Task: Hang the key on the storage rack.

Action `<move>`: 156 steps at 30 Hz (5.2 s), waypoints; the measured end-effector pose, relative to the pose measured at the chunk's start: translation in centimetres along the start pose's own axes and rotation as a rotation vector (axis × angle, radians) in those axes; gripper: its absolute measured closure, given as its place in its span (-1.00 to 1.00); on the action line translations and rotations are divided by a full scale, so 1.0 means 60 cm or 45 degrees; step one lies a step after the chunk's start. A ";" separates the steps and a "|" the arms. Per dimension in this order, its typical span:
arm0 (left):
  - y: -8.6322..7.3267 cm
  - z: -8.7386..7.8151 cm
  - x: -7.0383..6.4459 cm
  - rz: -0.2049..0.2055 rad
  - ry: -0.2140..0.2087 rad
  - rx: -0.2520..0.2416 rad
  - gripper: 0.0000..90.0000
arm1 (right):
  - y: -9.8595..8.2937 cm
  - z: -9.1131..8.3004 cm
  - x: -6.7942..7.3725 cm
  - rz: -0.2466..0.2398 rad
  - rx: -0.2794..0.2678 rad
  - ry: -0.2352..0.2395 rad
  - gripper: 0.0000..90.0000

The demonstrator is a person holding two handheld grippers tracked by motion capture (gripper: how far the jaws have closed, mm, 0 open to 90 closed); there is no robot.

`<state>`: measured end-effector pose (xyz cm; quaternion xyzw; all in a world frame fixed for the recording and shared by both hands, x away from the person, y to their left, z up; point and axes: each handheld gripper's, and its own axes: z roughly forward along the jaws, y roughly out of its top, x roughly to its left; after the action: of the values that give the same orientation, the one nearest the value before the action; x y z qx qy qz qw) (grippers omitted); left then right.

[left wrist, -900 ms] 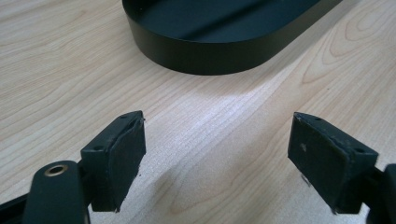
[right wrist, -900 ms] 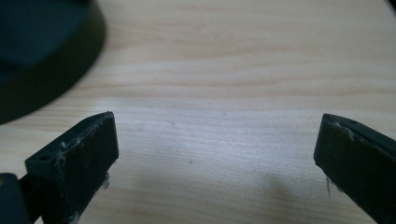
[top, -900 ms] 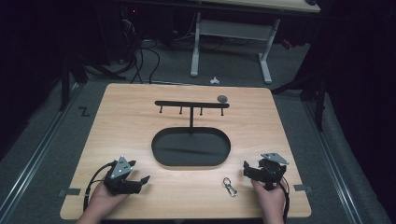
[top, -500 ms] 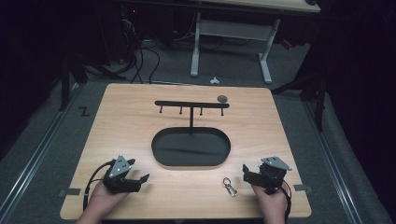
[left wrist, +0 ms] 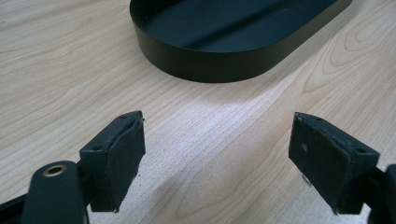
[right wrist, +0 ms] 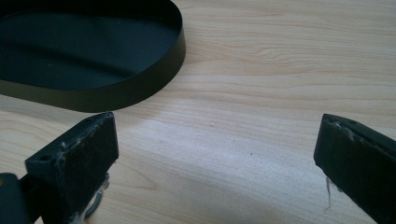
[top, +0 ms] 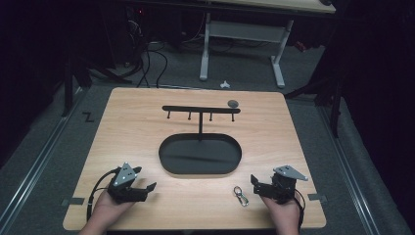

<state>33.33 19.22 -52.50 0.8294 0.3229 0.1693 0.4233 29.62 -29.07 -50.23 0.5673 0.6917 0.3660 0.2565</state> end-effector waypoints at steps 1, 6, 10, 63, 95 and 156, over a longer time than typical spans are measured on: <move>0.000 0.001 0.000 0.000 -0.002 0.001 -0.57 | 0.000 -0.003 0.002 0.012 0.002 0.025 -0.93; 0.000 0.002 -0.001 0.004 -0.003 0.002 -0.57 | 0.001 -0.011 0.005 0.006 -0.025 0.081 -0.62; 0.000 0.002 -0.001 0.004 -0.005 0.001 -0.57 | 0.001 -0.022 0.013 -0.016 -0.014 0.077 -0.44; 0.002 -0.003 0.003 0.005 -0.037 -0.017 -0.57 | 0.040 -0.010 0.062 -0.273 0.901 0.035 -0.12; 0.003 -0.001 0.002 0.012 -0.053 -0.010 -0.57 | 0.049 0.030 0.156 -0.490 1.065 0.047 0.36; 0.003 -0.001 0.003 0.011 -0.062 -0.008 -0.57 | 0.153 -0.002 0.099 -0.282 1.043 0.162 0.52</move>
<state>33.48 19.28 -52.31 0.8334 0.3082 0.1521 0.4329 33.67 -22.54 -42.47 0.5210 0.8511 0.0654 0.0047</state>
